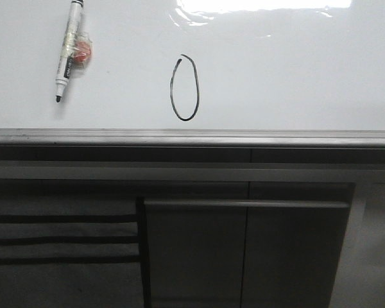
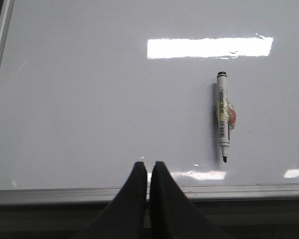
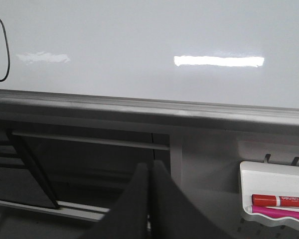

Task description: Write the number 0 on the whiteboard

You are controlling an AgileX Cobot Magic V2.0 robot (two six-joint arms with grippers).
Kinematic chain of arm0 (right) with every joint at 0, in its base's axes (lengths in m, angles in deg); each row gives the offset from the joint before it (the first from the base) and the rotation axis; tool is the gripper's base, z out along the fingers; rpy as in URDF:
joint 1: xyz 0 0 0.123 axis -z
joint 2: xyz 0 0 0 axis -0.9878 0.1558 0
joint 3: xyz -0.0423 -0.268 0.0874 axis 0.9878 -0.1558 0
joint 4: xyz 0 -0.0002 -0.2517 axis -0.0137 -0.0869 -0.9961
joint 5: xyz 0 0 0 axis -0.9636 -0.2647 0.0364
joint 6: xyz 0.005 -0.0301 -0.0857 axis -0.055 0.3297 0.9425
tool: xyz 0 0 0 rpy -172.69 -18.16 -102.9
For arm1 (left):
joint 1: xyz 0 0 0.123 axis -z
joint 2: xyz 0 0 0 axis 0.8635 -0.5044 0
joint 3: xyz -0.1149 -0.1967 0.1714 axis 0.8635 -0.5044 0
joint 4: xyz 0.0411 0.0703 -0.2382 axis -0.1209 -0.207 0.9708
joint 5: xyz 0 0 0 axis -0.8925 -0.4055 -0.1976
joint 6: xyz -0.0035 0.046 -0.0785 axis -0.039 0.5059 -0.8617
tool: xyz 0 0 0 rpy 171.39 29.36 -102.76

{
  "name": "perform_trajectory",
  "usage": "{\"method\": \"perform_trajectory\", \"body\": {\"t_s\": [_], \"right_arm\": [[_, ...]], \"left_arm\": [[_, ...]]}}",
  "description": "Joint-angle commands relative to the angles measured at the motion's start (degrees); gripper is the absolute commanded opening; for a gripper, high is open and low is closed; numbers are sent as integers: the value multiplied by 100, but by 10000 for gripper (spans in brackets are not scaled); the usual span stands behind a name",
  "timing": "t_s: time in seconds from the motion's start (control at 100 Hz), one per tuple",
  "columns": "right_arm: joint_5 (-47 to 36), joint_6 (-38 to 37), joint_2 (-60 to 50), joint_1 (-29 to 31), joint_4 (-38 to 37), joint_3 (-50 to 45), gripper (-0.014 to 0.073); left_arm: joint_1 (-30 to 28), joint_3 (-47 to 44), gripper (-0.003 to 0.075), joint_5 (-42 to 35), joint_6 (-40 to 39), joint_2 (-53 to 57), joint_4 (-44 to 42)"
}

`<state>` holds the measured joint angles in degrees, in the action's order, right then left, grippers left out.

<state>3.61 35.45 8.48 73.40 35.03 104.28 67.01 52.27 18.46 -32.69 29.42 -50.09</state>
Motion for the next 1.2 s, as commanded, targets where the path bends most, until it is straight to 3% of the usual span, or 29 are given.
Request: {"method": "perform_trajectory", "body": {"t_s": [0.0, 0.25, 0.62, 1.05, 1.19], "right_arm": [[-417, -8, -73, 58, -12, 168, -71], [-393, 3, -1107, 447, -23, 122, -71], [-1628, 3, -2018, 845, -13, -1352, -71], [-1843, -45, -2019, 920, 1, -1551, -71], [-2133, -1290, -2019, 920, -1278, -1551, -71]], "left_arm": [[54, -144, -20, -463, -42, 134, 4], [54, -144, -20, -463, -42, 134, 4], [54, -144, -20, -463, -42, 134, 4], [54, -144, -20, -463, -42, 134, 4], [54, -144, -20, -463, -42, 134, 4]]}}
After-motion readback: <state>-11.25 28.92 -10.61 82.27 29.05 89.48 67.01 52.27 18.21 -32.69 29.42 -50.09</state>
